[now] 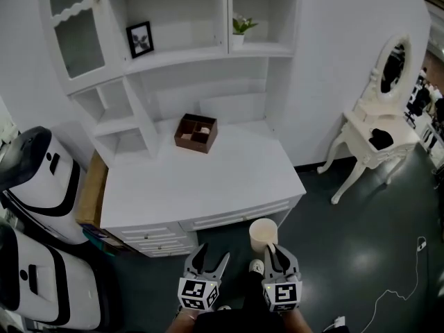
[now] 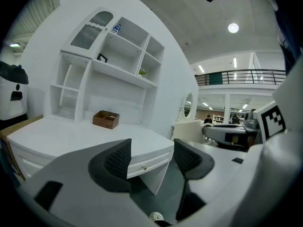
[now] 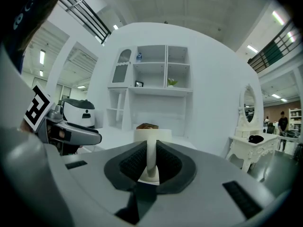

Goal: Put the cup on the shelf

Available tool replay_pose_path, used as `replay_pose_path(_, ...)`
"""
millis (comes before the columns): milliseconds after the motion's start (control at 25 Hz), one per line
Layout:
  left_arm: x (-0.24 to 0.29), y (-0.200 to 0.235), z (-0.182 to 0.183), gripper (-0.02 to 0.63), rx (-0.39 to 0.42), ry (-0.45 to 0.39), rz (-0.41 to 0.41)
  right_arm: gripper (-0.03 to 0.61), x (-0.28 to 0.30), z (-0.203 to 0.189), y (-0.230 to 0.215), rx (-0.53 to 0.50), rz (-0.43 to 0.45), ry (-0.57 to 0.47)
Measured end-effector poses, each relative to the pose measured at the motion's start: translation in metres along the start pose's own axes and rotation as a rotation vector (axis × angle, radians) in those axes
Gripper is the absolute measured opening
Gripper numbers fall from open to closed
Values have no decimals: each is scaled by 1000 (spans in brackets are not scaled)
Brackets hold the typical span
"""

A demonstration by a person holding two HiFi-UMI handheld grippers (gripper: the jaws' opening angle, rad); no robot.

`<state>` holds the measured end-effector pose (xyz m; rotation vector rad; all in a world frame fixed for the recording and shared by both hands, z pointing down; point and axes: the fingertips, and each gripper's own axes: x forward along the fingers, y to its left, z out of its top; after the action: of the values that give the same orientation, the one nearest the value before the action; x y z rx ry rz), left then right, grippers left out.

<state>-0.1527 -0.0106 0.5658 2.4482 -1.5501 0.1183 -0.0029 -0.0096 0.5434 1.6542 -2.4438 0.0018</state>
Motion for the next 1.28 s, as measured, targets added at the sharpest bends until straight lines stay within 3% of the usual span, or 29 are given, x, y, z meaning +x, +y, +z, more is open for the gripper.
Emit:
replay_pose_path(680, 165, 29, 55, 276, -50, -58, 166, 49, 167, 33, -113, -46, 164, -34)
replay_pose_path(1280, 260, 17, 80, 276, -64, -98, 208, 49, 228, 42, -190, -47, 215, -52)
